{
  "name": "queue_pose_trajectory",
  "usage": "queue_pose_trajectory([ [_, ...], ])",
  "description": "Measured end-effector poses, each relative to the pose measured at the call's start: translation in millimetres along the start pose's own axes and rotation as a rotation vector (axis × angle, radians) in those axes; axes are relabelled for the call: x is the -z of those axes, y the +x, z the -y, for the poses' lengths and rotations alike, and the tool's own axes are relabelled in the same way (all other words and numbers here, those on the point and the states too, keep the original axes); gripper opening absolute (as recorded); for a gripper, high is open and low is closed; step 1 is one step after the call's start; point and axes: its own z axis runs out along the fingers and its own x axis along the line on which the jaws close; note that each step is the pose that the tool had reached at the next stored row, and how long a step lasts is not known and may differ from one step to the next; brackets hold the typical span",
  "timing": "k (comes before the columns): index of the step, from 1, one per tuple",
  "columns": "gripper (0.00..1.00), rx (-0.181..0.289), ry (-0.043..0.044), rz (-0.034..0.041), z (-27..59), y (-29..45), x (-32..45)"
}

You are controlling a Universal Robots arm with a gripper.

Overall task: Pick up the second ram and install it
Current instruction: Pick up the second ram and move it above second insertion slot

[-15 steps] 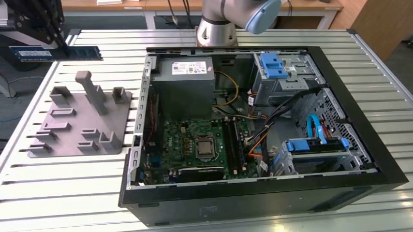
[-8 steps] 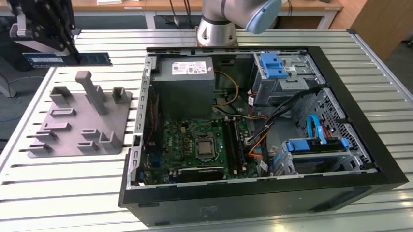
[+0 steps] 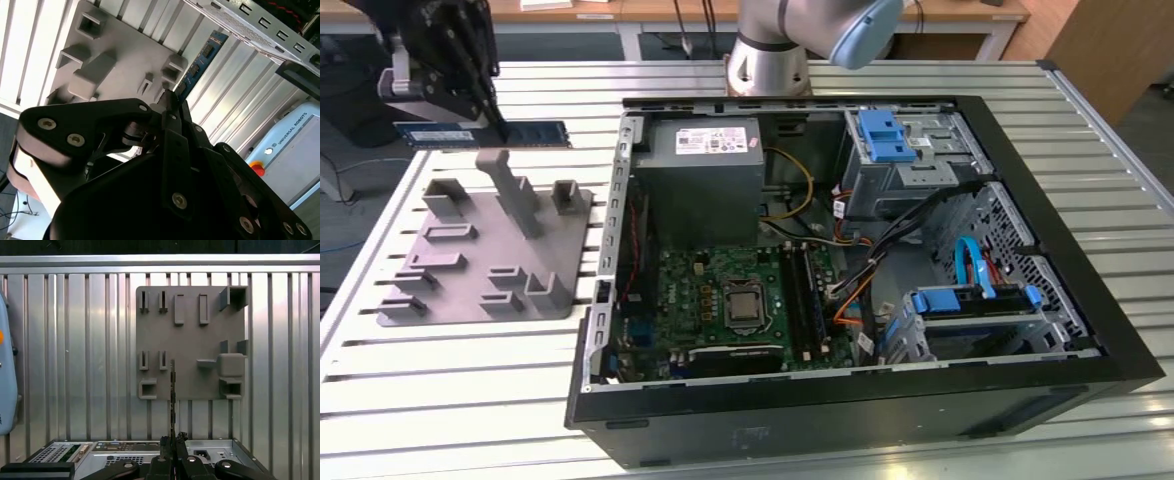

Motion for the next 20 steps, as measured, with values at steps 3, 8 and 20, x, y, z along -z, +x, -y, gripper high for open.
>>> queue_pose_trajectory([
  [3, 0.14, 0.0, 0.0001, 0.0002, 5.5, -0.1, -5.6],
  [8, 0.14, 0.0, 0.0, 0.0, 14.8, -0.2, -14.7],
  [20, 0.14, 0.0, 0.0, 0.0, 43.0, -0.6, -36.4],
])
